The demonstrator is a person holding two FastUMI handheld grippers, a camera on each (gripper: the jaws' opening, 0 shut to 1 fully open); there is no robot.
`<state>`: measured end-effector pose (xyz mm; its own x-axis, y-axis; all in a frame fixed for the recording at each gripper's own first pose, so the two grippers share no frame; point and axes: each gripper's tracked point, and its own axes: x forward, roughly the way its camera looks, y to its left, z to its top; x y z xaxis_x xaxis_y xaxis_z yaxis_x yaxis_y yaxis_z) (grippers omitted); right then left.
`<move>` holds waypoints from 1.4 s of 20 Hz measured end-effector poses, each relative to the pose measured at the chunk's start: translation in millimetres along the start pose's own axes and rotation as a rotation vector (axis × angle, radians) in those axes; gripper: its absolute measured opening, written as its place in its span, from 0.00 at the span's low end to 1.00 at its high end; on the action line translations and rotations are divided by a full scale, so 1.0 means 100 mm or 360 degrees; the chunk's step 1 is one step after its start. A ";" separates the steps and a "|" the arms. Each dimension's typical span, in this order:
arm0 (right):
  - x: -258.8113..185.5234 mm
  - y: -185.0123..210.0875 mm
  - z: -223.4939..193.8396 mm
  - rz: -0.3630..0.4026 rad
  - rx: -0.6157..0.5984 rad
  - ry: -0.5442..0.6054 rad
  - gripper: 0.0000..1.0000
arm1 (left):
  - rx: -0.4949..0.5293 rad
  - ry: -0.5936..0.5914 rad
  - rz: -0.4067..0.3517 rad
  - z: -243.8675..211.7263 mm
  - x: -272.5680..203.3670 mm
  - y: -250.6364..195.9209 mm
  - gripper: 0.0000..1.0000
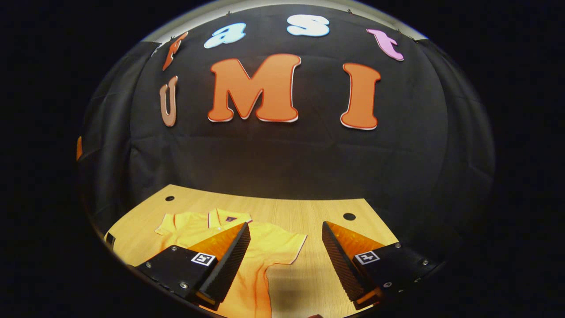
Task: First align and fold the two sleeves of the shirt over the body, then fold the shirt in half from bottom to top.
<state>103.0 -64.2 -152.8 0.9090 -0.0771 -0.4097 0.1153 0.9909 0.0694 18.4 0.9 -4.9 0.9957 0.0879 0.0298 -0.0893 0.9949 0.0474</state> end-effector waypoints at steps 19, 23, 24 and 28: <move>1.60 -0.08 -1.20 0.0077 -0.0044 0.1056 0.93 | 0.0119 0.0231 0.0301 -0.33 0.05 0.28 0.98; 1.79 -0.16 -1.57 0.0064 -0.0027 0.1291 0.90 | 0.0146 0.0284 0.0302 -0.42 0.09 0.21 0.99; 1.83 -0.20 -1.63 0.0041 -0.0035 0.1326 0.89 | 0.0151 0.0302 0.0306 -0.47 0.11 0.20 1.00; 1.88 -0.20 -1.85 0.0022 -0.0045 0.1478 0.87 | 0.0157 0.0356 0.0314 -0.56 0.17 0.17 0.99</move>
<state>197.3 -78.4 -400.0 0.2232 0.0417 -0.9739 0.0861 0.9943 0.0623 35.1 22.4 -59.4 0.9388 0.2986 -0.1719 -0.2725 0.9488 0.1597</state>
